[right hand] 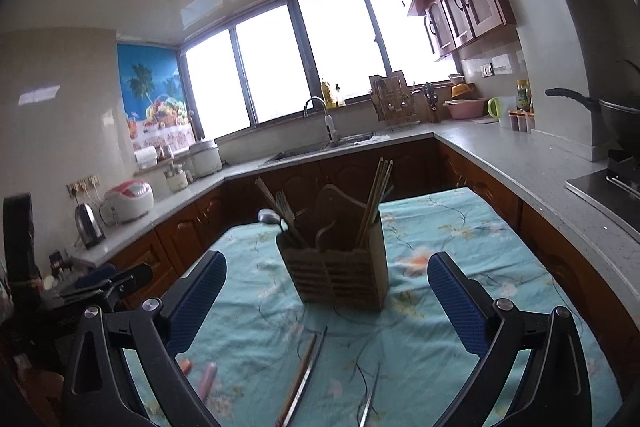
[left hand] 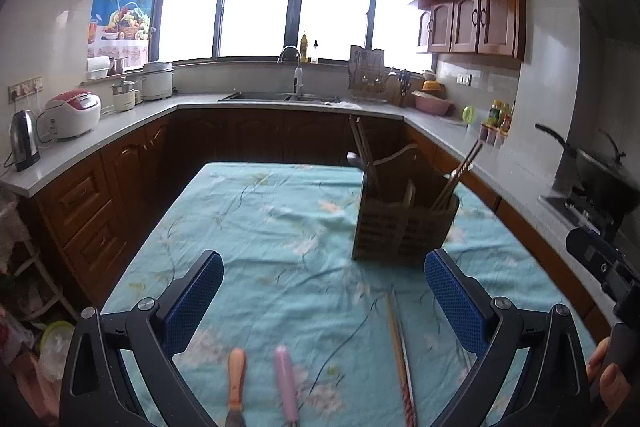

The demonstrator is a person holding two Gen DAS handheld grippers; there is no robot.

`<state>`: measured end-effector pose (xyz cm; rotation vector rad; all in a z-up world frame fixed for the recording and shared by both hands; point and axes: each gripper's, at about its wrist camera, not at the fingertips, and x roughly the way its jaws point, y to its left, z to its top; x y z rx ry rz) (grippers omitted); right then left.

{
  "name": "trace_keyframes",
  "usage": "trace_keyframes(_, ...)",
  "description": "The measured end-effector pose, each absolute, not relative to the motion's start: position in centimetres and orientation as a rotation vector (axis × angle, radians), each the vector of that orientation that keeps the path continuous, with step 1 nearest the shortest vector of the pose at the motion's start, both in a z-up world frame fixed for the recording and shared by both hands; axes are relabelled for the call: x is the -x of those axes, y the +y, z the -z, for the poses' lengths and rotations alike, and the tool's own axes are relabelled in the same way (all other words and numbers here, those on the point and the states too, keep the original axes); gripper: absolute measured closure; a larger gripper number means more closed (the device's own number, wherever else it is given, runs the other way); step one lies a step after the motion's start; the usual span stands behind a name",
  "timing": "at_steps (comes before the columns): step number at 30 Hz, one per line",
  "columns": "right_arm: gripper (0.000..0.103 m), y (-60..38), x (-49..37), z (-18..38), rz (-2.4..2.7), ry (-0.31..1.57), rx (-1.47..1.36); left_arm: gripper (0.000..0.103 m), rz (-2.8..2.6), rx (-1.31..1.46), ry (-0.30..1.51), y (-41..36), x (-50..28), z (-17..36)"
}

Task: Organize utensils

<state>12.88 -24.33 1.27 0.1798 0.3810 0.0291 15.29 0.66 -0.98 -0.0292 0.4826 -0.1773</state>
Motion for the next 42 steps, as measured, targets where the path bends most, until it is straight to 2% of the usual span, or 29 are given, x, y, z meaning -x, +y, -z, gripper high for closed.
trace_keyframes(14,0.001,-22.4,-8.8,2.8,-0.008,0.482,-0.107,0.001,0.152,-0.01,0.51,1.8,-11.4,2.1)
trace_keyframes(42,0.0,-20.9,-5.8,1.6,0.023,0.41,-0.082,0.001,0.132,-0.092,0.456,1.3,-6.8,1.8)
